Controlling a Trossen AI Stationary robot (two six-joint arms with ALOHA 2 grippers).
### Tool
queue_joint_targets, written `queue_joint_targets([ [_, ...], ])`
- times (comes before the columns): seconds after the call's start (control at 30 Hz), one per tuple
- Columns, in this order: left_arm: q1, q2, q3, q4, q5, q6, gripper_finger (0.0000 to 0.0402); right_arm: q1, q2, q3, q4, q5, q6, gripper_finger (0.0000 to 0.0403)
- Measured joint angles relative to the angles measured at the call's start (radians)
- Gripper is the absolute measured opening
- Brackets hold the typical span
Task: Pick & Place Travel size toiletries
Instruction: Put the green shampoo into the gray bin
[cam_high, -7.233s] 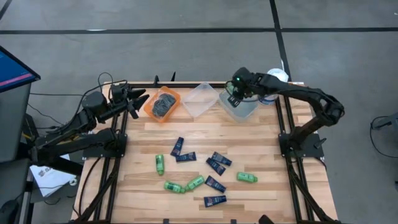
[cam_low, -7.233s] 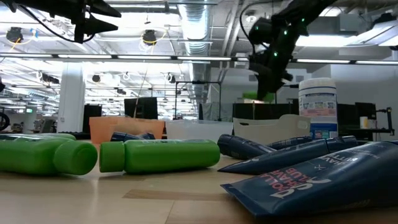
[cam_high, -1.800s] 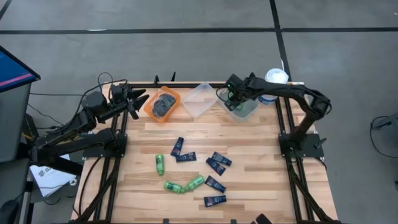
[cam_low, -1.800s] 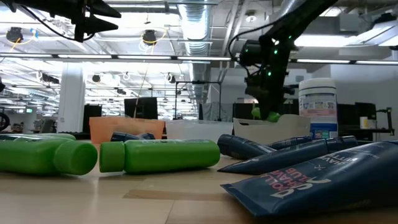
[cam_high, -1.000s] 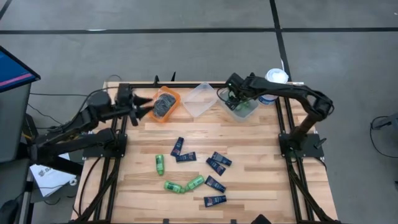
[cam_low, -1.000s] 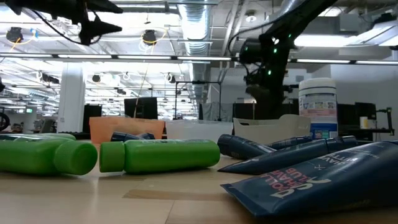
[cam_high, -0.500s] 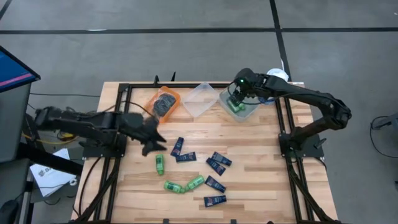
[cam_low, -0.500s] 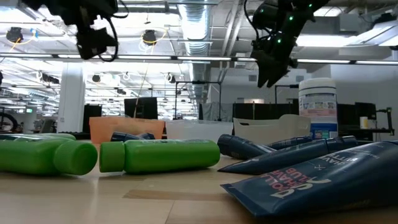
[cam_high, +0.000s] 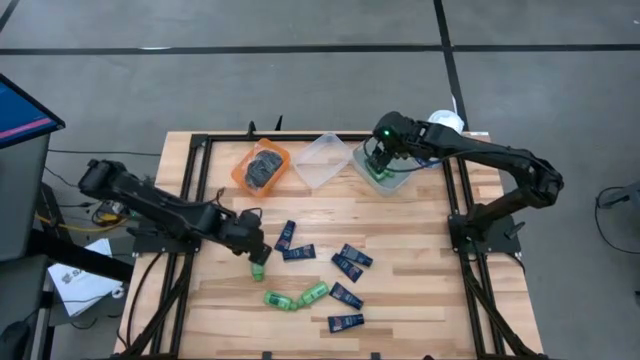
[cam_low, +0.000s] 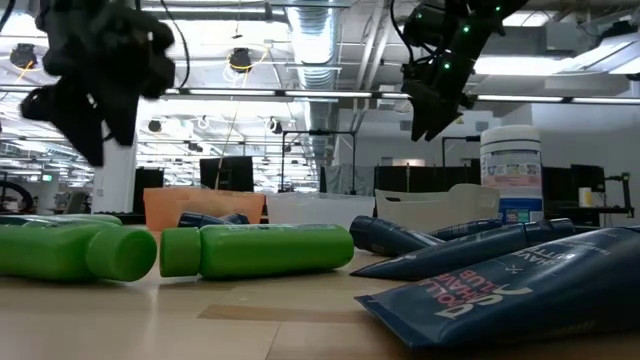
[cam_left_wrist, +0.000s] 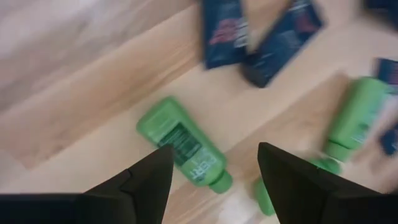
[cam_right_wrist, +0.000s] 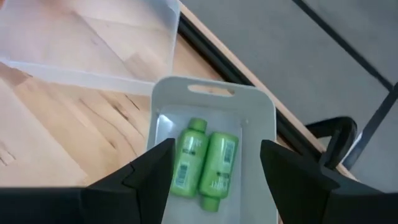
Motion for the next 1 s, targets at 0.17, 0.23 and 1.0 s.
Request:
queue_joint_targets([
  [0.17, -0.007, 0.113, 0.000, 0.004, 0.034, -0.127, 0.0230, -0.001, 0.000, 0.000, 0.022, -0.001, -0.029, 0.0229],
  [0.23, -0.007, 0.146, 0.000, 0.006, 0.036, -0.161, 0.0230, -0.002, 0.000, 0.000, 0.026, 0.000, -0.049, 0.0228],
  [1.0, -0.038, 0.350, 0.005, 0.106, 0.026, -0.241, 0.0215, -0.001, 0.000, 0.000, 0.063, -0.003, -0.155, 0.0226],
])
